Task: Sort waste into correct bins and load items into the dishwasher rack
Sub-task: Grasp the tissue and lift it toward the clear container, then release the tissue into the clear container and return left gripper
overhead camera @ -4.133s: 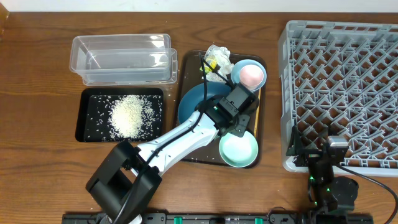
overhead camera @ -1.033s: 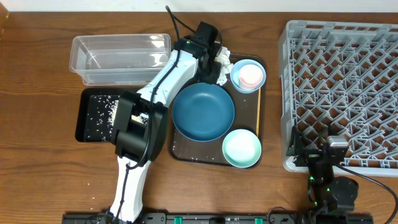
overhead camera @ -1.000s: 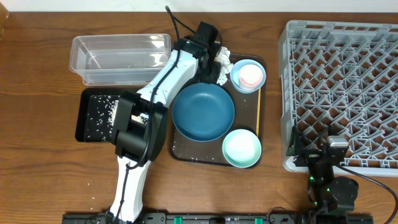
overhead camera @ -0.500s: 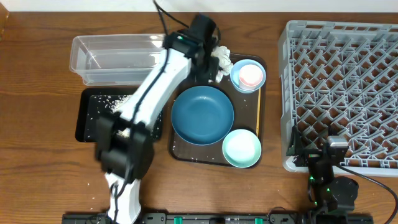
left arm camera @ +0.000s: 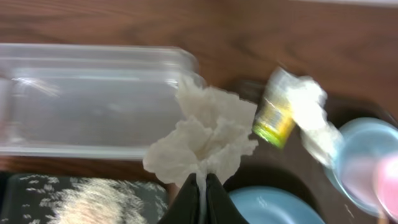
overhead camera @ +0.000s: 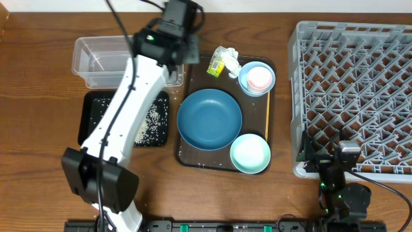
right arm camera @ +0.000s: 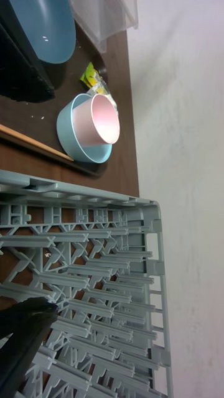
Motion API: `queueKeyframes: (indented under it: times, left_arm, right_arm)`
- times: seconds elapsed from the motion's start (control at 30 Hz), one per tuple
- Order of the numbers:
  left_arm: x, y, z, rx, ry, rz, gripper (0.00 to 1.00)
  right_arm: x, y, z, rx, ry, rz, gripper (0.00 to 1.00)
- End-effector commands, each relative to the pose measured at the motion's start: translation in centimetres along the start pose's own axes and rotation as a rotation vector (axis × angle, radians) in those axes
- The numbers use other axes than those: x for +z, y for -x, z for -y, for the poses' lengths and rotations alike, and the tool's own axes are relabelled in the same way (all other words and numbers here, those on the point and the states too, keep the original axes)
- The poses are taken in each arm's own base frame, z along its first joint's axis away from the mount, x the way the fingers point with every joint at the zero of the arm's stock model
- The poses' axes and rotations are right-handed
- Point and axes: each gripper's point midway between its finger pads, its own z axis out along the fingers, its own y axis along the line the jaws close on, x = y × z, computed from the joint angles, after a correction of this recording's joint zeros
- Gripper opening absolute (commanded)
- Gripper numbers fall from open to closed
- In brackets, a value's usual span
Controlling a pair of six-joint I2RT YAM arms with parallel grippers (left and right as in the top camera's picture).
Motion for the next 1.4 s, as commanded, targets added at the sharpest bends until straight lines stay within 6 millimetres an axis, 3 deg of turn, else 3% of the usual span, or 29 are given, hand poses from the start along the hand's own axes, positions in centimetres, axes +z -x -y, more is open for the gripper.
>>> queueKeyframes:
  times: [0.0, 0.17, 0.27, 0.37, 0.43, 0.47, 0.5, 0.6, 0.7, 0.83, 0.9, 1.13, 1.37]
  left_arm:
    - [1.6, 1.8, -4.3, -0.122, 0.122, 0.047, 0.06]
    - [4.4, 3.2, -8.3, -0.218, 0.170, 0.065, 0.07]
    - [5.6, 2.6, -10.2, -0.285, 0.203, 0.034, 0.09]
    - [6.4, 2.2, -11.4, -0.305, 0.223, 0.017, 0.17]
    - [6.8, 2.1, -11.8, -0.310, 0.230, 0.010, 0.50]
    - [6.9, 2.0, -11.8, -0.310, 0.231, 0.008, 0.61]
    - [7.0, 2.0, -11.8, -0.310, 0.231, 0.008, 0.68]
    - [7.0, 2.0, -11.3, -0.310, 0.208, 0.002, 0.71]
    - [6.6, 1.8, -8.4, -0.279, 0.045, -0.039, 0.70]
    - [4.1, 1.8, 0.1, -0.059, -0.395, -0.076, 0.71]
    - [3.1, 1.5, 3.1, 0.016, -0.513, -0.071, 0.70]
    - [4.2, 0.6, 8.4, 0.097, -0.485, -0.031, 0.71]
    - [8.6, -2.2, 13.5, 0.090, -0.473, -0.062, 0.70]
  right_arm:
    - [0.0, 0.0, 0.2, -0.013, -0.006, 0.002, 0.99]
    - [0.0, 0.0, 0.2, -0.013, -0.006, 0.002, 0.99]
    - [0.0, 0.0, 0.2, -0.013, -0.006, 0.002, 0.99]
    - [0.0, 0.0, 0.2, -0.013, -0.006, 0.002, 0.99]
    - [0.0, 0.0, 0.2, -0.013, -0.006, 0.002, 0.99]
    - [0.0, 0.0, 0.2, -0.013, -0.006, 0.002, 0.99]
    - [0.0, 0.0, 0.2, -0.013, -0.006, 0.002, 0.99]
    - [0.0, 0.0, 0.2, -0.013, -0.006, 0.002, 0.99]
    - [0.0, 0.0, 0.2, -0.013, -0.006, 0.002, 0.99]
    - [0.0, 0.0, 0.2, -0.013, -0.006, 0.002, 0.99]
    - [0.0, 0.0, 0.2, -0.013, -0.006, 0.002, 0.99]
    - [0.0, 0.0, 0.2, -0.013, -0.006, 0.002, 0.99]
    - [0.0, 0.0, 0.2, -0.013, -0.006, 0.002, 0.99]
